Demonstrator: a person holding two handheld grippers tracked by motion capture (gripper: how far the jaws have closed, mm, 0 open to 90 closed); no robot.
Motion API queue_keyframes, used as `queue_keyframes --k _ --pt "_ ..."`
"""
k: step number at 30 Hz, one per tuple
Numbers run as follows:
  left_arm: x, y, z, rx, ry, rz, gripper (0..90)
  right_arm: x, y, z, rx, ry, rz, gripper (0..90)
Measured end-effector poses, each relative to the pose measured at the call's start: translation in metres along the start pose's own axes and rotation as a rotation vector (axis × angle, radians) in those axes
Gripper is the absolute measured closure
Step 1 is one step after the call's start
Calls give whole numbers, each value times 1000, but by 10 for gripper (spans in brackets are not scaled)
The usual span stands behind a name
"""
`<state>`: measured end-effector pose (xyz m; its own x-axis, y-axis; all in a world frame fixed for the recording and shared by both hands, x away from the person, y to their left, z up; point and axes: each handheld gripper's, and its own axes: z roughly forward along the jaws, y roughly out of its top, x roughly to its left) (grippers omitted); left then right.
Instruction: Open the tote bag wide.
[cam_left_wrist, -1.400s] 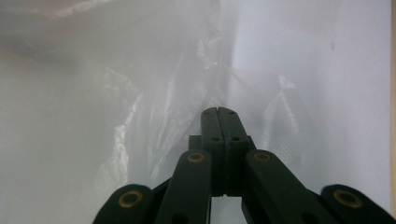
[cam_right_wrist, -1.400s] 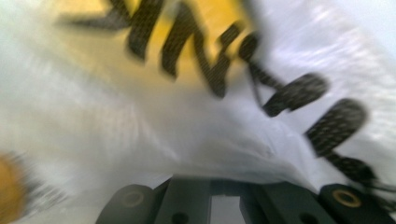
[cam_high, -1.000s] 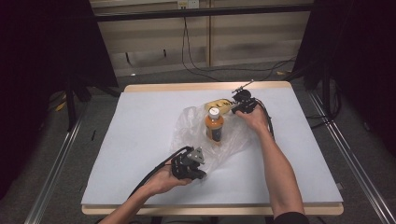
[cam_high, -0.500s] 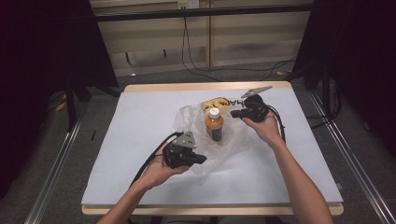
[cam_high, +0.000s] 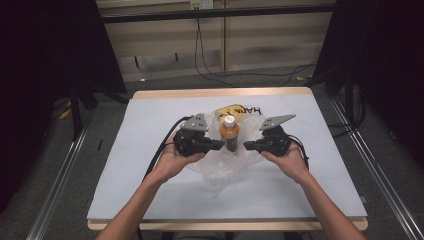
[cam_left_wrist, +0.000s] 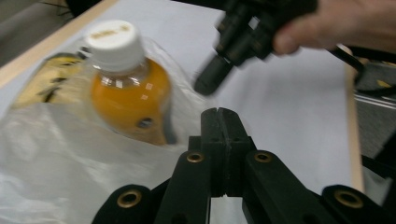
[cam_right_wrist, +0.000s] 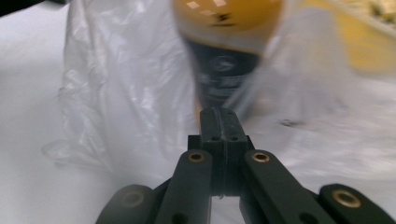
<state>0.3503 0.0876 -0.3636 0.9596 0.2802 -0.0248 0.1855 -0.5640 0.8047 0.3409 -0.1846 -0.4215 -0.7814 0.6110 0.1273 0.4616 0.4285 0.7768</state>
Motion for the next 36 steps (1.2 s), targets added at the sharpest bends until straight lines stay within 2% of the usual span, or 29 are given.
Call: queue_keyframes --k 2,4,6,8,9,11,14,15,16,17,18,19,20,21,22,24,25,26,27,28,29,32,33,35,36 --pt "5 0 8 45 36 18 893 5 2 9 26 10 -21 900" --pt "14 -9 19 99 48 -12 900 8 3 19 35 22 -17 900" --pt "22 -22 32 146 68 -19 900 10 2 30 64 24 -32 900" --pt "30 -36 41 158 52 -63 900 9 -1 39 88 24 -30 900" --pt "33 -42 45 173 64 -73 900 7 -3 43 102 10 -34 900" --pt "39 -52 51 230 60 -70 900 0 -7 50 110 8 -8 900" --pt "47 -64 57 258 72 -78 900 -10 -15 53 118 -35 30 900" --pt "47 -67 58 264 79 -98 900 -14 -17 54 127 -49 31 900" --pt "50 -70 59 290 75 -79 900 -16 -20 55 132 -56 41 900" --pt "50 -73 61 289 88 -97 900 -19 -23 56 143 -61 51 900" --pt "51 -76 62 303 99 -95 900 -20 -25 57 159 -76 51 900" --pt "53 -78 61 322 92 -78 900 -23 -27 57 147 -67 55 900" --pt "53 -81 61 300 96 -108 900 -24 -28 55 144 -69 56 900" --pt "55 -83 60 307 101 -100 900 -25 -28 53 149 -82 55 900" --pt "55 -85 59 298 100 -116 900 -26 -30 50 160 -97 57 900" --pt "57 -88 56 293 97 -122 900 -29 -34 45 151 -104 61 900" --pt "60 -89 53 311 94 -98 900 -31 -37 42 148 -104 77 900" --pt "59 -91 53 286 106 -131 900 -33 -41 38 140 -103 82 900" --pt "62 -91 50 311 92 -110 900 -35 -43 34 143 -107 94 900" --pt "61 -93 50 290 95 -126 900 -37 -45 31 141 -115 100 900" --pt "60 -93 49 294 101 -129 900 -38 -48 28 139 -112 104 900" --pt "57 -95 45 298 114 -123 900 -36 -52 20 155 -133 83 900" --pt "58 -96 42 323 108 -95 900 -36 -54 18 149 -122 92 900" --pt "56 -97 38 332 121 -90 900 -35 -56 16 147 -122 93 900" --pt "54 -99 36 331 130 -102 900 -33 -56 15 155 -132 90 900"
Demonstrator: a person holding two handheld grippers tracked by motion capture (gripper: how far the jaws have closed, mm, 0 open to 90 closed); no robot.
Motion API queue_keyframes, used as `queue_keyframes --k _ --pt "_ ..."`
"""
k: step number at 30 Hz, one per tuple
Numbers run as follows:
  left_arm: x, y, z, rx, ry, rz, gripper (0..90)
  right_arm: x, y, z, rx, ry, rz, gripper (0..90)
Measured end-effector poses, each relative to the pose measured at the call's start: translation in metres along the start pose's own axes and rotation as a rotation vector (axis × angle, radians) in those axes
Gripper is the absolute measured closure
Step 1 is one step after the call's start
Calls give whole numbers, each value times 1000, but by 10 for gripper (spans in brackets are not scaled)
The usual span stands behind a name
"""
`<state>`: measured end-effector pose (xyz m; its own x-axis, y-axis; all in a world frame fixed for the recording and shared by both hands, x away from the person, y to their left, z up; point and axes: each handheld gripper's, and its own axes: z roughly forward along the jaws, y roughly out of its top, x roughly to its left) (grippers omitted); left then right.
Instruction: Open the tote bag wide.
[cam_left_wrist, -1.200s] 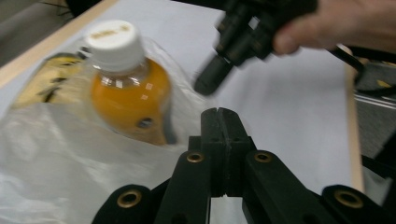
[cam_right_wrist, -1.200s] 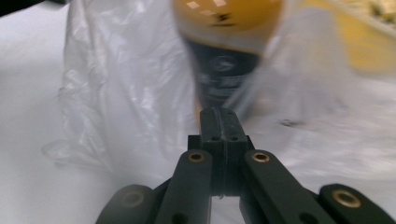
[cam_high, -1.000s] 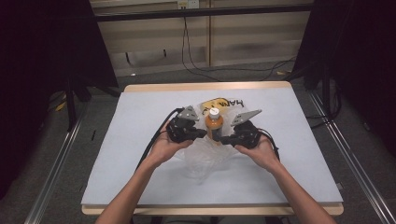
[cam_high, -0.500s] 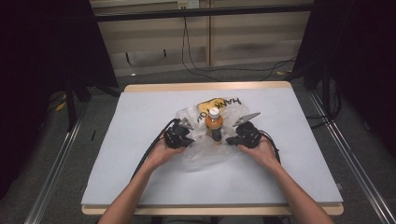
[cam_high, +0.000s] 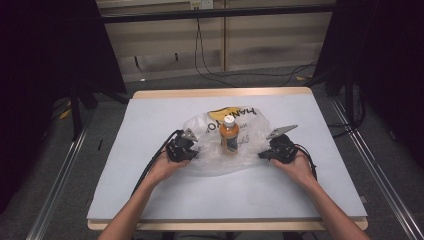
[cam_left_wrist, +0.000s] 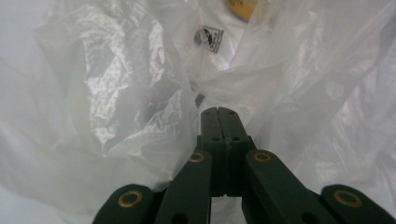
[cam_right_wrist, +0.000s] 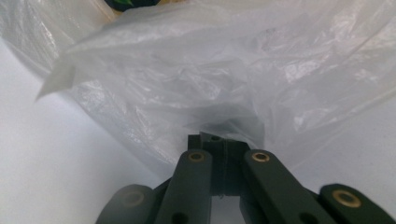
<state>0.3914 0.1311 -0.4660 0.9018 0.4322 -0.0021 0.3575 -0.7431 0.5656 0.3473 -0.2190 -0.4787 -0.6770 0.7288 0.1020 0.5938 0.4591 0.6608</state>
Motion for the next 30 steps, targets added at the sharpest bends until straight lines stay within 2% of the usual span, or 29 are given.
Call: queue_keyframes --k 1,2,3,4,6,7,8,9,10,11,12,13,14,15,16,18,20,21,25,28,30 --pt "-1 -3 -1 -18 1 -28 900 2 0 0 2 2 -13 900" --pt "2 -6 -3 -6 5 -10 900 3 -1 -1 4 -1 -20 900" --pt "2 -8 -3 -32 6 -44 900 5 -2 -2 3 0 -18 900" --pt "7 -10 -6 -12 -5 -28 900 5 -3 -3 2 -2 -24 900" --pt "12 -13 -8 -10 17 -28 900 6 -5 -3 -10 2 -16 900" --pt "12 -15 -5 -52 24 -80 900 6 -5 -2 -15 -5 -18 900" --pt "13 -16 -4 -80 13 -129 900 6 -5 -1 -24 4 -13 900" --pt "20 -16 -7 -35 27 -73 900 6 -4 0 -28 5 -12 900" --pt "19 -17 -4 -80 44 -125 900 6 -4 1 -30 14 -3 900" --pt "23 -17 -4 -82 41 -124 900 5 -3 2 -37 10 5 900" --pt "25 -17 -3 -99 31 -145 900 4 -3 4 -51 21 14 900" --pt "27 -17 -2 -105 46 -140 900 3 -3 5 -53 22 14 900" --pt "29 -17 0 -116 37 -147 900 3 -2 5 -57 24 24 900" --pt "30 -17 0 -119 37 -148 900 3 -2 6 -58 16 14 900" --pt "30 -18 2 -142 36 -166 900 4 -2 6 -61 13 13 900" --pt "30 -20 -1 -145 34 -167 900 4 -2 6 -62 21 12 900" --pt "29 -22 -6 -189 22 -164 900 6 -3 3 -74 29 1 900" --pt "27 -22 -10 -225 7 -170 900 7 -3 1 -94 48 8 900" --pt "19 -22 -33 -309 5 -170 900 15 -2 -12 -163 78 9 900" --pt "13 -26 -46 -385 -18 -160 900 21 -3 -24 -204 78 2 900" --pt "7 -29 -54 -413 -8 -145 900 25 -6 -32 -228 71 4 900"
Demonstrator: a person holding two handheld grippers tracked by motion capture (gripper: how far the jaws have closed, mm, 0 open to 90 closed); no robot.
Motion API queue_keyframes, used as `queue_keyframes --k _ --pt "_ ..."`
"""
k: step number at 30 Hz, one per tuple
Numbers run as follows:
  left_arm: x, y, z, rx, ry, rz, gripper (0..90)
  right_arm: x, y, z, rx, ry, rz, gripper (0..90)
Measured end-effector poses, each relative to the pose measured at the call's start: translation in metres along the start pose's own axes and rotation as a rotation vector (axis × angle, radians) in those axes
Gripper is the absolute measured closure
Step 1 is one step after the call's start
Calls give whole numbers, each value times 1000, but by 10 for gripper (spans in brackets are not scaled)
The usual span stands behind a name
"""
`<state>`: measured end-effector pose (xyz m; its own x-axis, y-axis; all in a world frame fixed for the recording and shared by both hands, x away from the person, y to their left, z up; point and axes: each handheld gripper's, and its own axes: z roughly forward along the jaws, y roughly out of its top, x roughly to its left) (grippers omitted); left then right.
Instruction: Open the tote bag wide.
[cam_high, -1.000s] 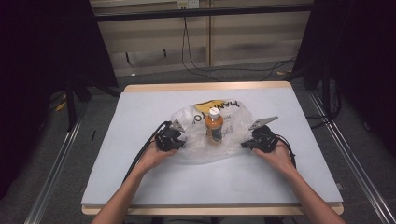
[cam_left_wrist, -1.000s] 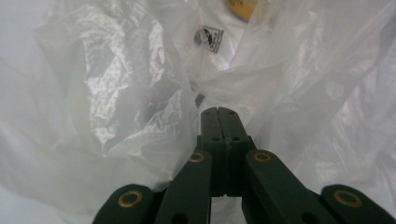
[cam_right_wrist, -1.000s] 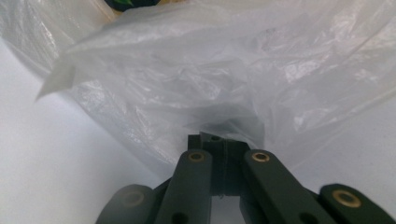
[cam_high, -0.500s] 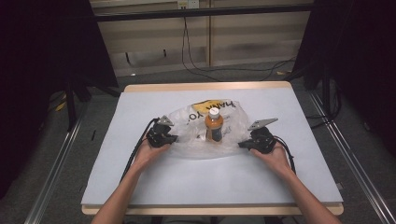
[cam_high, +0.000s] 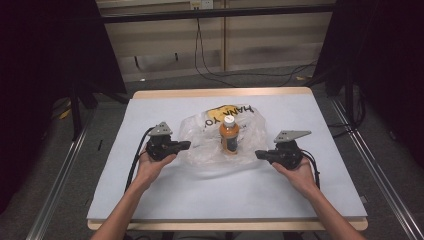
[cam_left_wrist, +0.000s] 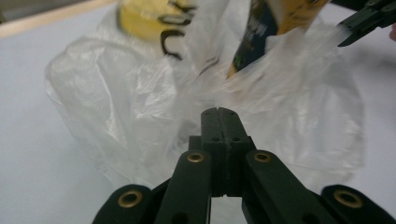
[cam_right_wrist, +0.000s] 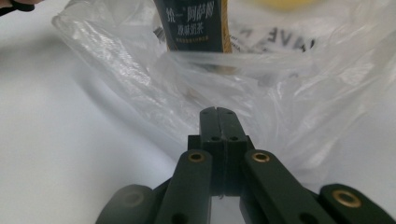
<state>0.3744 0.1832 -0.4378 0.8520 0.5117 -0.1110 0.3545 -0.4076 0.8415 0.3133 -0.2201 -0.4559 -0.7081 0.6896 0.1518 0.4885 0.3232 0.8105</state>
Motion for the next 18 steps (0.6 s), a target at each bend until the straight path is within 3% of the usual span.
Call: queue_keyframes --k 2,8,9,10,16,18 --pt "-4 -1 -7 -36 -16 -6 900 3 -2 -9 -28 -5 6 900" --pt "-20 -12 -23 -75 -12 -12 882 8 -13 -35 -105 -19 23 900" --pt "-22 -14 -25 -77 -11 -10 846 9 -15 -38 -117 -22 24 828" --pt "-25 -16 -28 -81 4 -8 739 10 -16 -42 -130 -41 29 689" --pt "-41 -28 -46 -108 47 8 428 21 -22 -60 -191 -69 32 371" --pt "-45 -32 -52 -126 64 -5 341 25 -25 -65 -199 -88 28 266"
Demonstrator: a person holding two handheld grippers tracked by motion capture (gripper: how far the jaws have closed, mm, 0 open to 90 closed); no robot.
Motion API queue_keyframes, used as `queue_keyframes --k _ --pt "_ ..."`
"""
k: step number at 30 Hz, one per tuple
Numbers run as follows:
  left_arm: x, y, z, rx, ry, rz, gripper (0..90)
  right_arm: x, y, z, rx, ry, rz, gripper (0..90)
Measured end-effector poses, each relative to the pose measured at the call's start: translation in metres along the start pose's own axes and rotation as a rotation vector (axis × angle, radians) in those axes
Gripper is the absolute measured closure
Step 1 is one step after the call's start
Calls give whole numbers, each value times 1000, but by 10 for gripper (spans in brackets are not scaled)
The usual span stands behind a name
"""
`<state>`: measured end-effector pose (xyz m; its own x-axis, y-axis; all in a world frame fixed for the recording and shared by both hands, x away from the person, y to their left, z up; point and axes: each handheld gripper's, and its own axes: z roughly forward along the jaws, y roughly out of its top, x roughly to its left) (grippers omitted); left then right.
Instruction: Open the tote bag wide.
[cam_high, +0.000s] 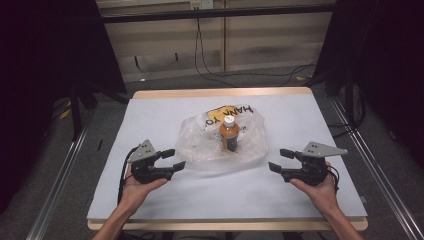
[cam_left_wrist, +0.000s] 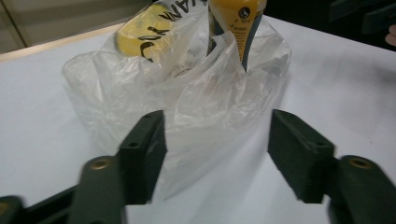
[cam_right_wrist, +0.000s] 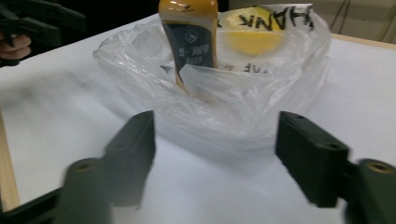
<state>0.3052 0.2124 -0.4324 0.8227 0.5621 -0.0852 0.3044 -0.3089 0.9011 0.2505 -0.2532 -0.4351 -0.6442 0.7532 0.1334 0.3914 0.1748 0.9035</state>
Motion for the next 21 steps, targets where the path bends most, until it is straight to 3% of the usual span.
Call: queue_keyframes --k 4,8,12,14,15,17,19,21 --pt "-5 -5 -11 -28 27 -5 188 0 -7 -13 -18 -37 31 120" --pt "-11 -10 -19 -20 27 -12 121 -2 -15 -24 -14 -63 51 49" --pt "-15 -18 -29 -46 44 -10 72 -1 -20 -38 -35 -78 70 35" --pt "-15 -25 -32 -59 74 -11 56 0 -24 -42 -44 -95 68 25" --pt "-12 -31 -34 -72 67 -23 55 1 -26 -44 -47 -113 76 18" --pt "-10 -39 -37 -49 75 -91 49 3 -31 -47 -63 -134 110 19" --pt "-12 -43 -40 -47 105 -72 43 5 -33 -46 -63 -145 103 16" --pt "-12 -41 -37 -29 84 -54 43 5 -32 -43 -60 -146 93 16"
